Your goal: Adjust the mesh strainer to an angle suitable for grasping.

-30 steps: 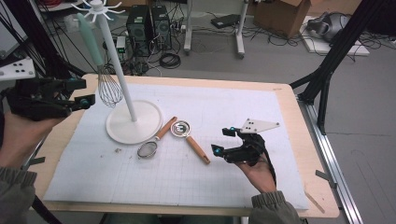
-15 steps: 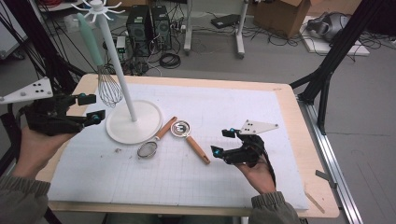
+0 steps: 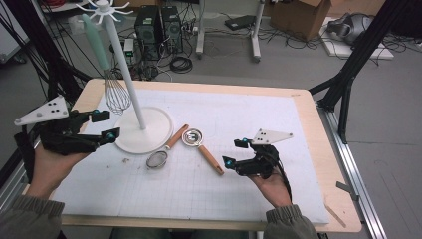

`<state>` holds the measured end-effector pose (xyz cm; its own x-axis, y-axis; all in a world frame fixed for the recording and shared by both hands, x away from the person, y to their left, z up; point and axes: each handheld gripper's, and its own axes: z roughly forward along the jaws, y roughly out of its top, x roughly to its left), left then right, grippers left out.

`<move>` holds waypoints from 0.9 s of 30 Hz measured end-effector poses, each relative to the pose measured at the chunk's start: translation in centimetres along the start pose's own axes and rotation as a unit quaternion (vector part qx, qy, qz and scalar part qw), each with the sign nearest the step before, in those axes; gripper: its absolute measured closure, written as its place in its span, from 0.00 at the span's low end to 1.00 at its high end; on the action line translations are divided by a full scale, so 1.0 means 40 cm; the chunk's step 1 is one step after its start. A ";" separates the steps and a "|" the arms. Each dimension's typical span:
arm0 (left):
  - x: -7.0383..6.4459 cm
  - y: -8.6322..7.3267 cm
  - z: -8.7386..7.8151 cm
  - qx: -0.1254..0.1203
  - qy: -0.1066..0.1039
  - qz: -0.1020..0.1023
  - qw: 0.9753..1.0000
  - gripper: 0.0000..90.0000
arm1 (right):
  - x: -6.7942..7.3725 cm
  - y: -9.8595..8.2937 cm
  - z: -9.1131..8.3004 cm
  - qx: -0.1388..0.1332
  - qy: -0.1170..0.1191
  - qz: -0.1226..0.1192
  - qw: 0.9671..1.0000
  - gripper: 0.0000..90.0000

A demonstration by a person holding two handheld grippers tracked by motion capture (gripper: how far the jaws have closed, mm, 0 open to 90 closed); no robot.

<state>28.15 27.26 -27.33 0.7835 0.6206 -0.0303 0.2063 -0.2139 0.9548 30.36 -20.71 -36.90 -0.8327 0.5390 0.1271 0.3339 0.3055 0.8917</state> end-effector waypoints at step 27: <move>-0.027 -0.092 0.097 0.008 0.003 0.000 1.000 0.37 | 0.004 -0.005 0.010 0.006 -0.002 0.004 1.000 0.29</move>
<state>28.83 24.46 -31.98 0.7794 0.6258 -0.0290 0.2162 -0.2252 0.9500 30.34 -20.37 -37.22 -0.8287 0.5438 0.1320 0.3455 0.3116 0.8852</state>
